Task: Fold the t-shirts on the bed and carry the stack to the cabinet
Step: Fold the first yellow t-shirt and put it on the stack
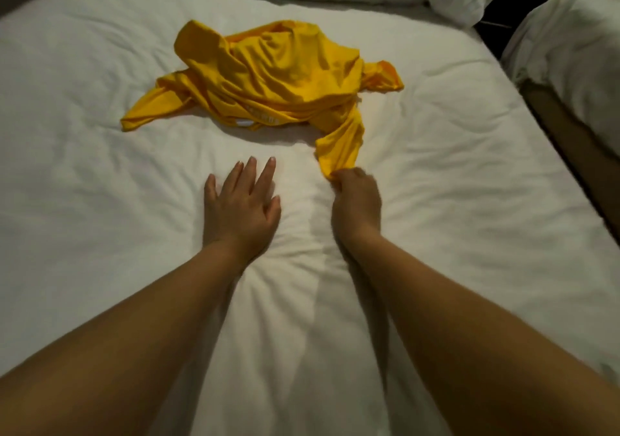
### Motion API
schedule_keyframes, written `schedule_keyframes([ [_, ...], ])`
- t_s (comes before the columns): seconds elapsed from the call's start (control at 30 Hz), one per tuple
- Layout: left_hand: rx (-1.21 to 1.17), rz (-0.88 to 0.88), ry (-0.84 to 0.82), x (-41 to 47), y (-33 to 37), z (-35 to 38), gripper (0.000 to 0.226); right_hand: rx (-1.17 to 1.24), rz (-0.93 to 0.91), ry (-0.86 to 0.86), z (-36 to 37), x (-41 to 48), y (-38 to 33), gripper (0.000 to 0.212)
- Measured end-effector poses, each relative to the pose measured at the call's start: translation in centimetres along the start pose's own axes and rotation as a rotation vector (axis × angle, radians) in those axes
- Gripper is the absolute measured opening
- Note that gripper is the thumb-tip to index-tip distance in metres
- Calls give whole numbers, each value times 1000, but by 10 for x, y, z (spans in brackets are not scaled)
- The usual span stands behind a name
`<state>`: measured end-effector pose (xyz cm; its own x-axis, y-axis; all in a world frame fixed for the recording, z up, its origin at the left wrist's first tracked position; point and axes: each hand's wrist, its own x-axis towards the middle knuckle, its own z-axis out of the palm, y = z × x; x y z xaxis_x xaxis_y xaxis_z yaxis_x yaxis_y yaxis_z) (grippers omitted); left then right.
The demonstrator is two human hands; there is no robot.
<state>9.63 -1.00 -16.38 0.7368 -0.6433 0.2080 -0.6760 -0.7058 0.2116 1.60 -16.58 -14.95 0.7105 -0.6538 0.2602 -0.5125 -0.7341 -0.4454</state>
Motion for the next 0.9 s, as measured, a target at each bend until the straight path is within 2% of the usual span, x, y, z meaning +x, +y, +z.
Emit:
schedule_keyframes([
  [0.07,-51,19,-35,-25,4,-7,62,100,32,-22,-11,-39,-5,24],
  [0.2,-151,26,-139,-94,18,-33,64,272,227,-140,-42,-127,-27,27],
  [0.3,-254,74,-228,-142,36,-61,66,363,237,-244,-79,-176,-48,28],
  [0.43,-397,190,-212,-180,68,-123,73,428,193,-140,-142,-208,-79,29],
  [0.57,-419,278,-99,-191,89,-195,57,519,94,7,-205,-234,-105,28],
  [0.63,-390,347,-68,-194,95,-227,56,635,91,60,-240,-245,-115,23],
  [0.77,-489,317,-103,-220,115,-284,51,816,42,58,-300,-268,-128,16],
  [0.9,-559,253,-128,-247,136,-324,66,982,40,43,-352,-287,-140,11],
])
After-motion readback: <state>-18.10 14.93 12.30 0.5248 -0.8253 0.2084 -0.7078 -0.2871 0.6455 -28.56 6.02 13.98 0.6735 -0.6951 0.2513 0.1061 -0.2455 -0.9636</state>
